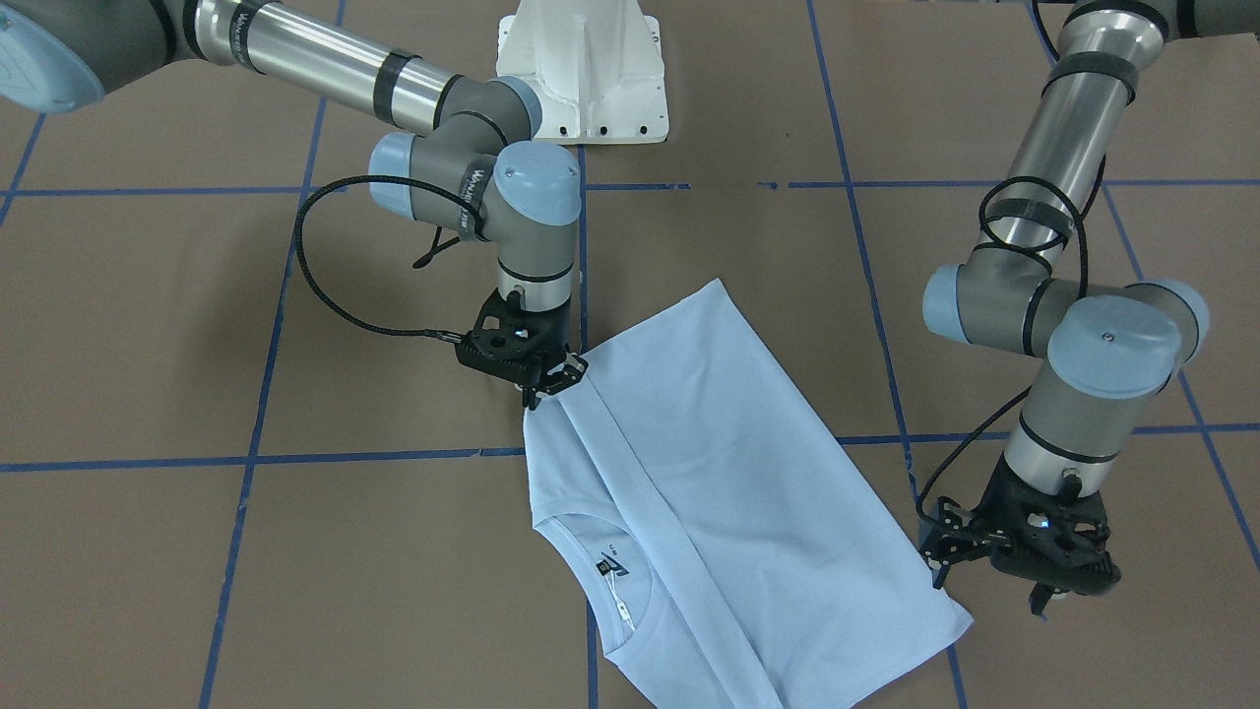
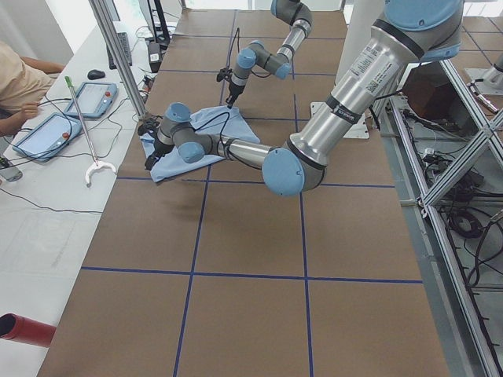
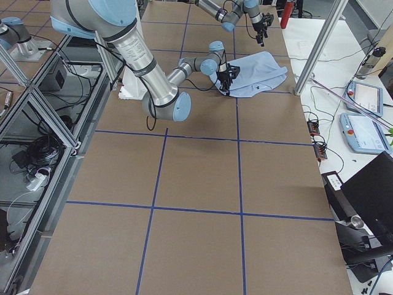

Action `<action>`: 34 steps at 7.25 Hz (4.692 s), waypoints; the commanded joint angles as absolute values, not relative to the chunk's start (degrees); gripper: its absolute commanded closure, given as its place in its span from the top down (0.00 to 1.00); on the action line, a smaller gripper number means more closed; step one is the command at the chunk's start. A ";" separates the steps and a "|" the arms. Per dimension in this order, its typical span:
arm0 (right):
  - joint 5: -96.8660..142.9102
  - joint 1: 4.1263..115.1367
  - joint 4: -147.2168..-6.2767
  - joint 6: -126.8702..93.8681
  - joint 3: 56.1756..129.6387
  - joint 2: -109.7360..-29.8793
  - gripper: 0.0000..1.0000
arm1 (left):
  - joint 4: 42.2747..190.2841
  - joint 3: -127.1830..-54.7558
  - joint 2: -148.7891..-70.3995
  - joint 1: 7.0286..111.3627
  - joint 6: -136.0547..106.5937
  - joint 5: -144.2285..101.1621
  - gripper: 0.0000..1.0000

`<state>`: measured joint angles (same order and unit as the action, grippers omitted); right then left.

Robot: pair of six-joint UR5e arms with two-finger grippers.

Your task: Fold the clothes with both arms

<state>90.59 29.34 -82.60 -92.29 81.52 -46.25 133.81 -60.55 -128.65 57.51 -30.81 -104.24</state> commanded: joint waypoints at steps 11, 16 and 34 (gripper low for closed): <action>71.80 4.75 -85.52 -93.94 117.42 -74.27 1.00 | 133.68 -64.33 -126.83 57.04 -31.73 -104.24 1.00; 71.02 2.37 -85.43 -67.55 116.28 -73.57 0.70 | 133.68 -65.21 -126.04 56.87 -33.13 -104.24 1.00; 68.03 4.57 -84.82 -74.70 116.36 -73.89 0.00 | 133.77 -66.62 -124.80 55.29 -34.63 -104.24 1.00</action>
<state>67.84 4.42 -84.83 -65.29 115.53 -71.33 133.76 -66.62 -124.80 55.70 -34.16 -104.31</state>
